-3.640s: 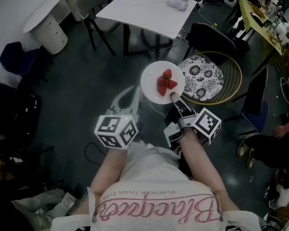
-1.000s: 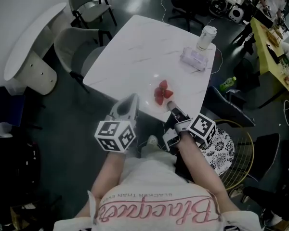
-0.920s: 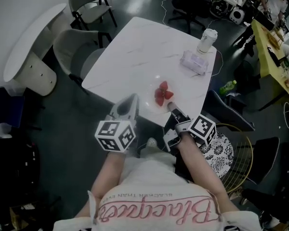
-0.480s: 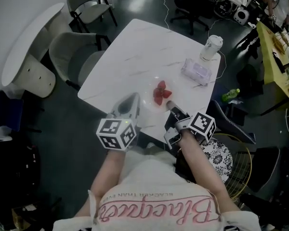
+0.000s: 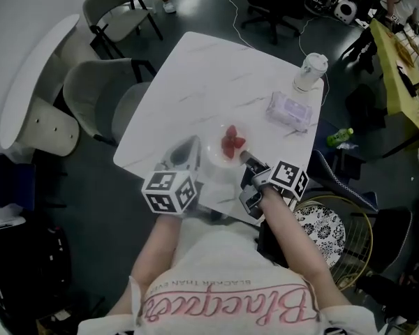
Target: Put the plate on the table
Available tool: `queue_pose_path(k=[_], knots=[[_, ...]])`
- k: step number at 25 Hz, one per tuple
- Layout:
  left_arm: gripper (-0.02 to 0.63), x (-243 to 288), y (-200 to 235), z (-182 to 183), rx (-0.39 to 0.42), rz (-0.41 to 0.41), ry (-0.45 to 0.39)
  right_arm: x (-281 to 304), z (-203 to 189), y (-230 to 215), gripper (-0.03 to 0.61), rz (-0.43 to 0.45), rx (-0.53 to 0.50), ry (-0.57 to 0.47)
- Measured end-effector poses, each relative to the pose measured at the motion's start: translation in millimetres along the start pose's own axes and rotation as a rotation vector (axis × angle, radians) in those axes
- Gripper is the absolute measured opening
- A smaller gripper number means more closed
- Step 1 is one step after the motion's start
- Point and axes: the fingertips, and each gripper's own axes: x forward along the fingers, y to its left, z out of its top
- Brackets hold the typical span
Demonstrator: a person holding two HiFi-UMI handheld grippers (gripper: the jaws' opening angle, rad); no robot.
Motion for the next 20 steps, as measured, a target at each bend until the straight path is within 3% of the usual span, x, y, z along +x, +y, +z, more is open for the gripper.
queue_pose_path(k=[12, 17, 20], knots=[[0.002, 47.5, 23.2, -13.6, -0.027, -0.035, 0.087, 60.4, 17.3, -58.3, 0.008, -0.163, -0.087, 0.041], [0.003, 57.8, 28.5, -16.7, -0.025, -0.039, 0.105, 80.9, 31.8, -67.0, 0.009, -0.173, -0.069, -0.006], [0.003, 60.7, 31.3, -19.4, -0.024, -0.037, 0.117, 85.3, 39.3, -74.2, 0.009, -0.222, -0.1, -0.03]])
